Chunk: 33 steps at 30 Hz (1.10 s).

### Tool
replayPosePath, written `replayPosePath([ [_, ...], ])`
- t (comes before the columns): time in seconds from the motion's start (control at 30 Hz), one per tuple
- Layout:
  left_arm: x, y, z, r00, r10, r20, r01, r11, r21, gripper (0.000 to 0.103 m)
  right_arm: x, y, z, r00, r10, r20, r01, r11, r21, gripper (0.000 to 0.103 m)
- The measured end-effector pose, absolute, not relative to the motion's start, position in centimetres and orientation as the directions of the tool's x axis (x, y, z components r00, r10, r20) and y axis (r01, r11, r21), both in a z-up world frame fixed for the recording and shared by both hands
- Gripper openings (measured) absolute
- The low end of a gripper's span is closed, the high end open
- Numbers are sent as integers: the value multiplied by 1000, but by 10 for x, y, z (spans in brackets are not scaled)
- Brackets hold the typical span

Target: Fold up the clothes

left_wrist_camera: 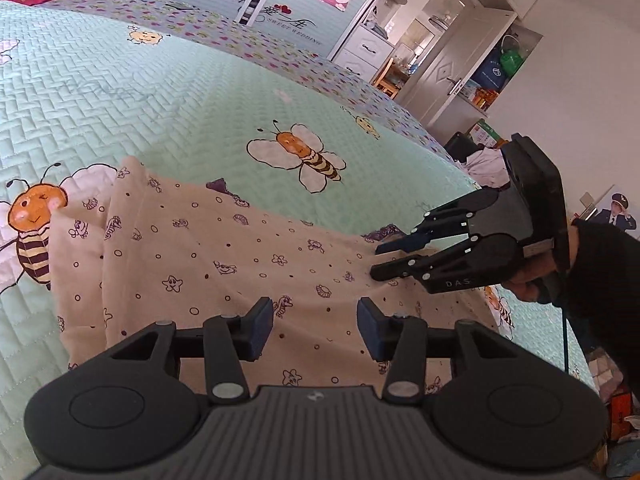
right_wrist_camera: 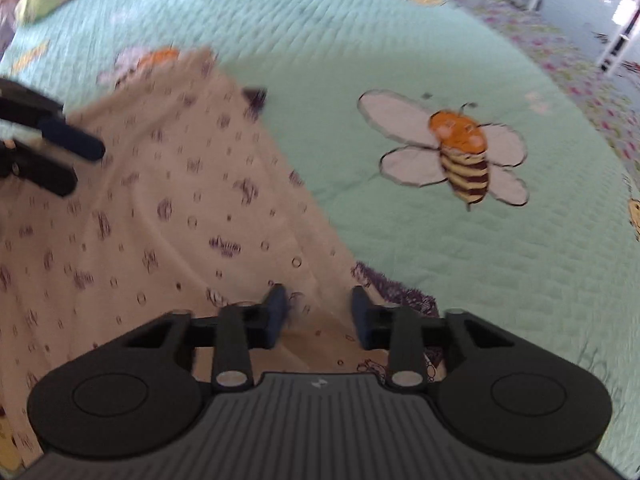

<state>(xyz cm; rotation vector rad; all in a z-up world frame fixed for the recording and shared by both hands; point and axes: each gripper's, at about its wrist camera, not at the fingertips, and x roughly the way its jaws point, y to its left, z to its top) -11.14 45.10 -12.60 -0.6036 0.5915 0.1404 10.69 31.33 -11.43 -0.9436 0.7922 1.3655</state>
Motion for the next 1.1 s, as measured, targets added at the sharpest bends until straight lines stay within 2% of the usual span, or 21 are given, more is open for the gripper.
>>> replayPosePath([
  [0.03, -111, 452, -127, 826, -44, -562, -292, 819, -493, 49, 106, 314, -113, 67, 439, -896, -995, -39, -93, 0],
  [0.13, -114, 458, -125, 830, -30, -557, -305, 812, -498, 49, 109, 317, -108, 130, 478, -869, -989, -6, -151, 1],
  [0.27, -118, 466, -121, 836, -7, -549, -326, 799, -506, 49, 129, 322, -106, 144, 517, -844, -989, 109, -102, 1],
  [0.33, -121, 466, -120, 839, -8, -544, -325, 795, -512, 50, 122, 324, -118, 125, 468, -875, -992, 82, -98, 5],
  [0.37, -123, 465, -119, 839, -10, -544, -323, 795, -513, 50, 117, 322, -119, 145, 471, -870, -989, 72, -126, 10],
  [0.4, -125, 464, -119, 839, -12, -544, -322, 795, -515, 50, 115, 319, -117, 171, 483, -858, -985, 89, -146, 16],
  [0.43, -127, 462, -118, 840, -16, -542, -319, 794, -518, 50, 115, 317, -112, 180, 506, -844, -983, 114, -141, 29],
  [0.47, -128, 461, -118, 842, -20, -539, -316, 792, -523, 50, 115, 314, -105, 181, 530, -828, -982, 139, -126, 34],
  [0.53, -130, 458, -118, 848, -27, -529, -308, 787, -535, 51, 110, 313, -93, 168, 580, -797, -984, 144, -103, 37],
  [0.63, -133, 453, -117, 859, -42, -511, -293, 778, -556, 53, 96, 330, -83, 120, 631, -767, -992, 114, -62, 46],
  [0.77, -137, 446, -122, 860, -64, -507, -281, 769, -574, 53, 77, 363, -86, 61, 652, -756, -997, 73, -19, 48],
  [1.1, -154, 467, -143, 861, -33, -507, -337, 709, -619, 53, 51, 440, -124, 141, 630, -764, -989, 130, -75, 45],
])
